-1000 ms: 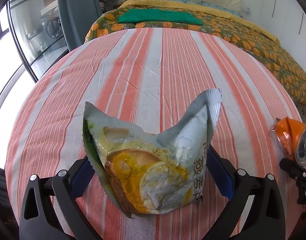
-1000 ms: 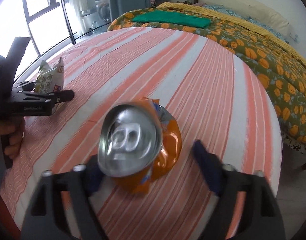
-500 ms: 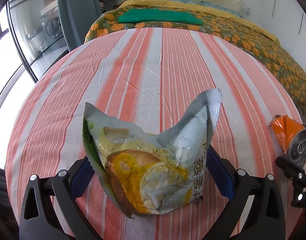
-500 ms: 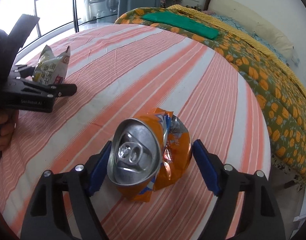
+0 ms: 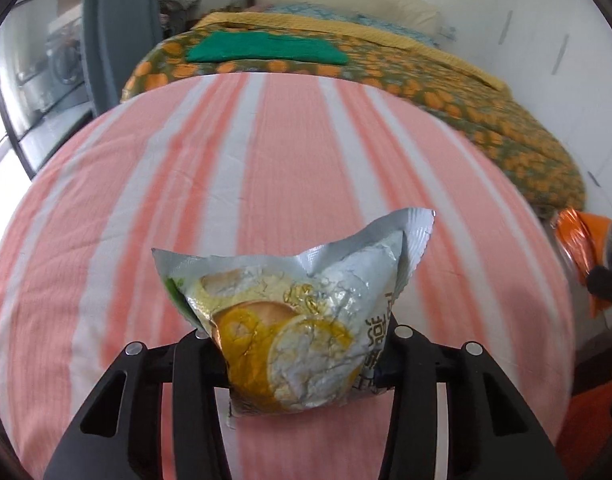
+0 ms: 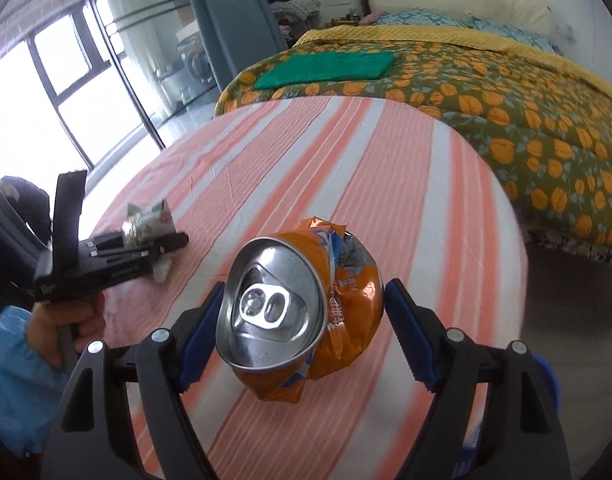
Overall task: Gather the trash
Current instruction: 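Carry snack bag and can to the blue basket and open both tools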
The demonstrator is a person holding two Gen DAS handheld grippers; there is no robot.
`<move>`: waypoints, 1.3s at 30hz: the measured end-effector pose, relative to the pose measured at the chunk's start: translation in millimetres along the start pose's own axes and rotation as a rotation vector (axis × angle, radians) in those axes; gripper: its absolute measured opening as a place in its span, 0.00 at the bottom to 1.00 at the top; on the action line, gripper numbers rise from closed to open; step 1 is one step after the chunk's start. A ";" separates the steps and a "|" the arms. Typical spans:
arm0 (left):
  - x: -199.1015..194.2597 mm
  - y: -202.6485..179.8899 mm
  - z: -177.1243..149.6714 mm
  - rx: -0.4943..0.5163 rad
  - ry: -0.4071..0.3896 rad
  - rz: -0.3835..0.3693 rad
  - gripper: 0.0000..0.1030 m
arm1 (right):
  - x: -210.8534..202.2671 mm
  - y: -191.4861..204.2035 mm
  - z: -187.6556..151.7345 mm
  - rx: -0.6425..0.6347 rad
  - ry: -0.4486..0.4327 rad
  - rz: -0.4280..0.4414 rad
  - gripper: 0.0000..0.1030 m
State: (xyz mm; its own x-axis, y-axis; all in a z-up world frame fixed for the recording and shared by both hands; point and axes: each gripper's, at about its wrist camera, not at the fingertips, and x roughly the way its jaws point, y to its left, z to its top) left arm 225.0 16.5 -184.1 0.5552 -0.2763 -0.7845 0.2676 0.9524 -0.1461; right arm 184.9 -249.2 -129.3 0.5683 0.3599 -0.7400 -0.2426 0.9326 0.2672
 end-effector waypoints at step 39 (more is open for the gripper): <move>91.1 -410.3 -84.2 0.363 0.116 -0.350 0.91 | -96.8 -351.8 -177.5 0.763 -0.023 -0.217 0.96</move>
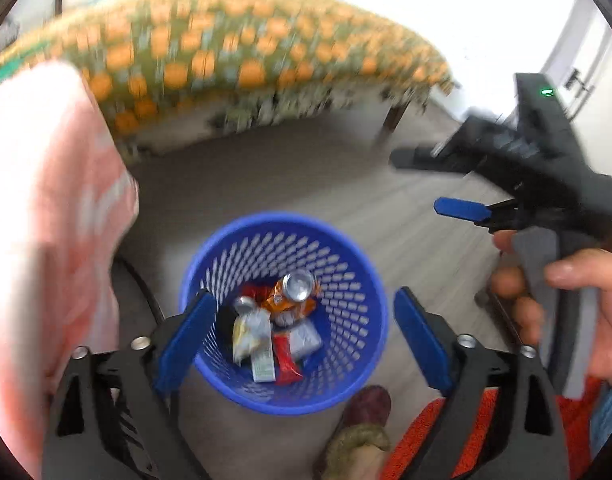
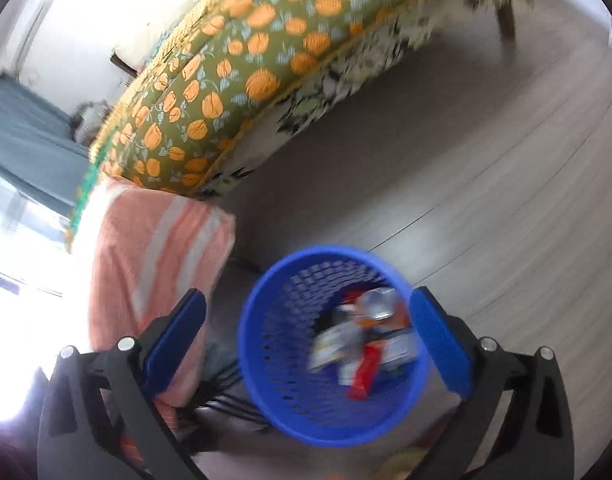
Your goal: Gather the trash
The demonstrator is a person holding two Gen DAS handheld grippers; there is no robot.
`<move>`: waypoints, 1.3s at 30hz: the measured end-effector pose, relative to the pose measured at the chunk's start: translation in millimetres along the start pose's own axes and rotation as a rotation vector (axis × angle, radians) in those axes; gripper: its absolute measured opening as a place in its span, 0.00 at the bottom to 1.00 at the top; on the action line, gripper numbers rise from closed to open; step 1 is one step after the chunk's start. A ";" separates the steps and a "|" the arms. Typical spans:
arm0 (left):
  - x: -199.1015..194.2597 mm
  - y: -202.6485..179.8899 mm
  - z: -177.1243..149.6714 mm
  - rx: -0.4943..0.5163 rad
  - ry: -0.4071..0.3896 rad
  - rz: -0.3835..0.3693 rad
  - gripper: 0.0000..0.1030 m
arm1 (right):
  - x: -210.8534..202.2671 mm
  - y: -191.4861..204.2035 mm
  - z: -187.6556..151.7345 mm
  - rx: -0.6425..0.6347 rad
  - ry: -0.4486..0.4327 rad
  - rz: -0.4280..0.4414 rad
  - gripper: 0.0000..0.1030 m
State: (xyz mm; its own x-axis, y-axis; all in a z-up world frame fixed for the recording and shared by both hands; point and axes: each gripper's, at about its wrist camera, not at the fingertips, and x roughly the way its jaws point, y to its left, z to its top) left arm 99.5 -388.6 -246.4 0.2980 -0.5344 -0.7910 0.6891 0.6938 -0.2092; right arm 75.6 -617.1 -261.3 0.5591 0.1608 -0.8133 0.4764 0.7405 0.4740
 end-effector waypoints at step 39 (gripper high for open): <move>-103.6 -34.3 -61.8 -0.006 0.001 0.222 0.95 | -125.8 60.3 -164.3 -0.335 -0.136 -0.276 0.96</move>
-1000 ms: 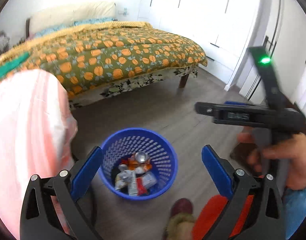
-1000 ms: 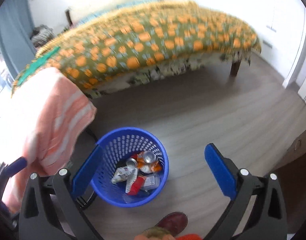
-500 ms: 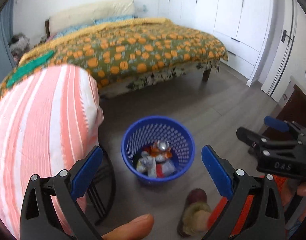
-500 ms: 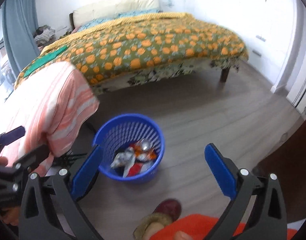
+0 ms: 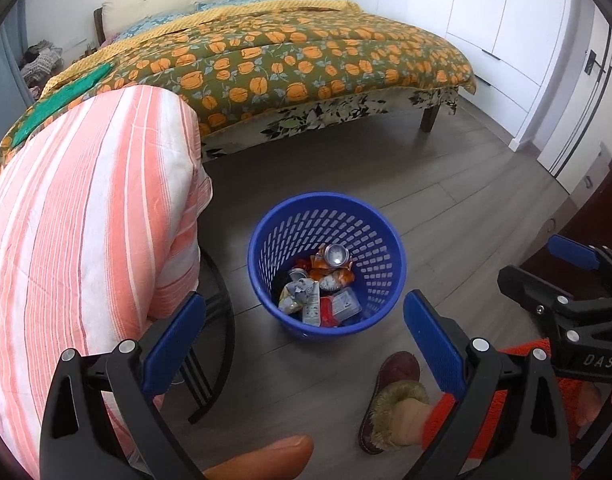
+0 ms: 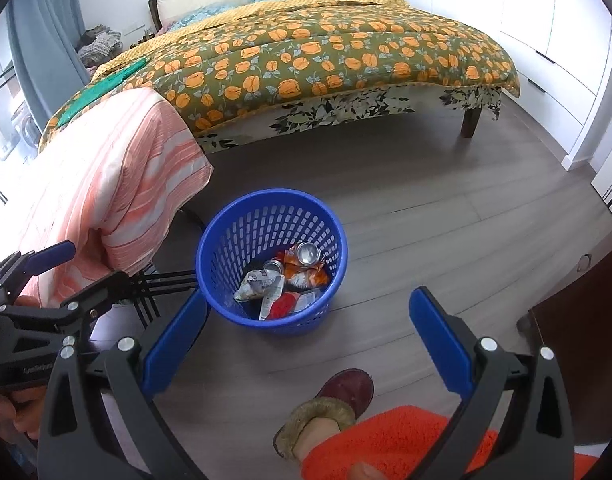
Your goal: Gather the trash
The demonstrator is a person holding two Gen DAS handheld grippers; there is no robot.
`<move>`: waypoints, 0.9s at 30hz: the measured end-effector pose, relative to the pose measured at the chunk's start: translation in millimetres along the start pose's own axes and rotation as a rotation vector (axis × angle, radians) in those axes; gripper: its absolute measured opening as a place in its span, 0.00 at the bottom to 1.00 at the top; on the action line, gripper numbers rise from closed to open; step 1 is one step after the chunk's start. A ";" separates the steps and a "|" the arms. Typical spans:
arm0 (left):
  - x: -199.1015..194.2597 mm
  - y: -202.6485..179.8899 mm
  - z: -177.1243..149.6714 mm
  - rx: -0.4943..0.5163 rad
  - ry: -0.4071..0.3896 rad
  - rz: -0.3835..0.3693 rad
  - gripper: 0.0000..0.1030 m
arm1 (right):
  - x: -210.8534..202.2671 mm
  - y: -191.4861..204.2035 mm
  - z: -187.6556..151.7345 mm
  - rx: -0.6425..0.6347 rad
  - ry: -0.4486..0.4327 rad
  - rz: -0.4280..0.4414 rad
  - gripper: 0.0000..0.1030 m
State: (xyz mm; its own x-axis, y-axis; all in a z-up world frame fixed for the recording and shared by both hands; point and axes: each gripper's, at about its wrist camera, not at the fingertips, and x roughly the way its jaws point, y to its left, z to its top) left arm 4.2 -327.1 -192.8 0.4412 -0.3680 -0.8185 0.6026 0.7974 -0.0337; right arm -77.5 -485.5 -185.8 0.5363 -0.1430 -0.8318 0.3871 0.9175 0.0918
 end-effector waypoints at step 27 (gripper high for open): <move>2.8 4.5 1.5 -0.018 0.025 0.022 0.95 | 2.6 6.5 -1.8 -0.021 0.016 0.010 0.96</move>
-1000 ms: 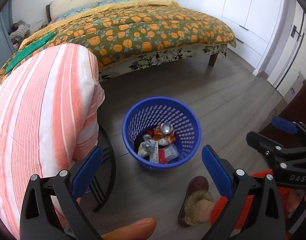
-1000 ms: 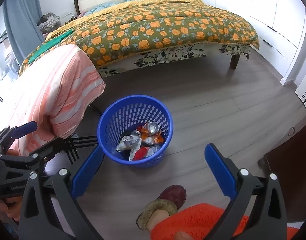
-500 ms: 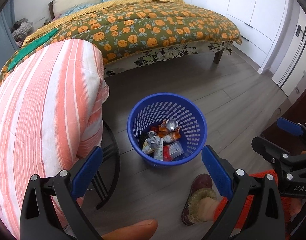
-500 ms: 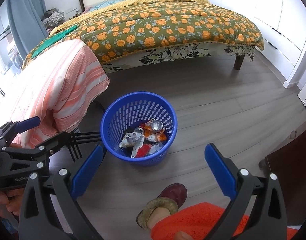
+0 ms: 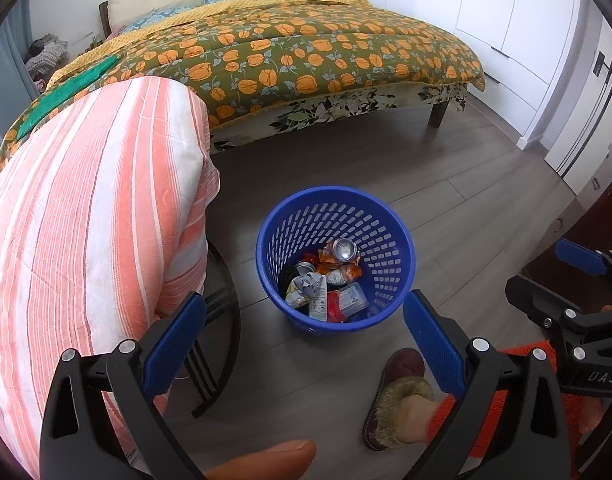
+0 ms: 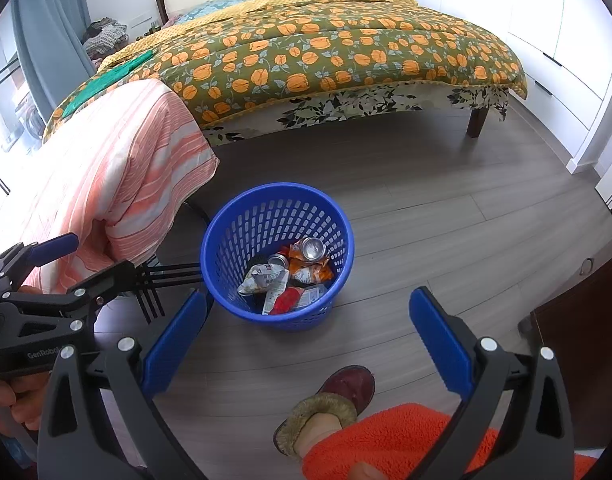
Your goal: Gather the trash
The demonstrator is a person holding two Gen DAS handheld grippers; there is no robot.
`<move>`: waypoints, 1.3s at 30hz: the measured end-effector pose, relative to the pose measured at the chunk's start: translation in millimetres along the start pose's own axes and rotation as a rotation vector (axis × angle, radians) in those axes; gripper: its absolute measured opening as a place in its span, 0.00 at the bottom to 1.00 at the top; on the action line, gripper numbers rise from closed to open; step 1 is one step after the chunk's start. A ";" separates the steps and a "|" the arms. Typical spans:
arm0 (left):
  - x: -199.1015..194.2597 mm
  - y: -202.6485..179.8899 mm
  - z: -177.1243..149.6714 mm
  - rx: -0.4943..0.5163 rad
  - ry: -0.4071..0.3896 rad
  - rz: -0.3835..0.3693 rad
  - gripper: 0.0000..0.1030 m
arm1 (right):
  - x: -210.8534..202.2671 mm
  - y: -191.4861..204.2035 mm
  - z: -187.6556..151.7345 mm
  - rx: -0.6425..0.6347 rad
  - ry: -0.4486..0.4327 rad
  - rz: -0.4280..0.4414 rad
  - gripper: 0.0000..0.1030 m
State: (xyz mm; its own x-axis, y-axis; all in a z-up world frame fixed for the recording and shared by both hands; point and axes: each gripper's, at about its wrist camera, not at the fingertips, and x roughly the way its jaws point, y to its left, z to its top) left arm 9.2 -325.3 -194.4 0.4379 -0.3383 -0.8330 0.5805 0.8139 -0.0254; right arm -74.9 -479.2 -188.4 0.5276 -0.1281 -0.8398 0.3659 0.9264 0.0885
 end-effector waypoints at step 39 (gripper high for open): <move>1.0 4.4 0.8 -0.007 0.003 0.005 0.95 | 0.7 -0.7 -1.5 -0.005 0.005 -0.001 0.96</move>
State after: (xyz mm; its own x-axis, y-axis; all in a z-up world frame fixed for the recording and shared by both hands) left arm 12.7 -322.4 -194.9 0.4389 -0.3328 -0.8346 0.5737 0.8187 -0.0248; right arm -76.0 -479.4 -189.8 0.5237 -0.1274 -0.8423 0.3622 0.9282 0.0849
